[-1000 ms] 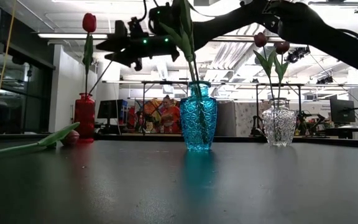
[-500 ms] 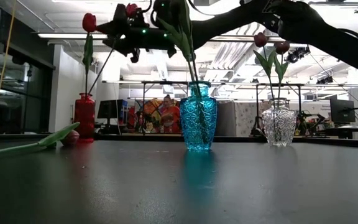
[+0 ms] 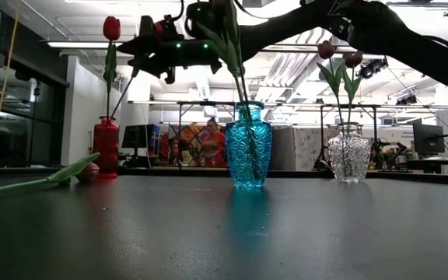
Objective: Sort flowers into vase by color
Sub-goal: Put the pink tulip into the red flower vase
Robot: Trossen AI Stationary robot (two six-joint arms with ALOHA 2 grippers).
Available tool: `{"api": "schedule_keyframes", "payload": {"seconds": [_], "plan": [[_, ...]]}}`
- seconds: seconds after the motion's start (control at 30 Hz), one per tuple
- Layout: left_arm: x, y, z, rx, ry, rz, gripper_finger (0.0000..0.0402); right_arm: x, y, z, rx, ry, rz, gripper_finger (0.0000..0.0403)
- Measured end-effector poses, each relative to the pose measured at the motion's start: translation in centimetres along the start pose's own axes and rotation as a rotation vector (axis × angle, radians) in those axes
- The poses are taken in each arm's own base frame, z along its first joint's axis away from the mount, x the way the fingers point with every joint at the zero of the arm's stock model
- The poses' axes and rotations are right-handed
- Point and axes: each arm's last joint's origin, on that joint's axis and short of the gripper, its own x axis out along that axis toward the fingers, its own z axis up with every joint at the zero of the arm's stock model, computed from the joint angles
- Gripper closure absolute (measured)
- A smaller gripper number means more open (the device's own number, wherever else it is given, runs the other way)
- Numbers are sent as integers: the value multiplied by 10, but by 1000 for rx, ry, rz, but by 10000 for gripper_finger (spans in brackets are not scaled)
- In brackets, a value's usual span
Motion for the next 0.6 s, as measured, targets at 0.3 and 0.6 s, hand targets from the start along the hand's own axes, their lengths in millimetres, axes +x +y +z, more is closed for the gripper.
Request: {"api": "schedule_keyframes", "payload": {"seconds": [0.3, 0.6], "plan": [[29, 13, -15, 55, 356, 246, 170, -1, -3, -3, 6, 29, -11, 160], [57, 36, 13, 62, 546, 505, 171, -1, -3, -3, -12, 38, -13, 160]]}}
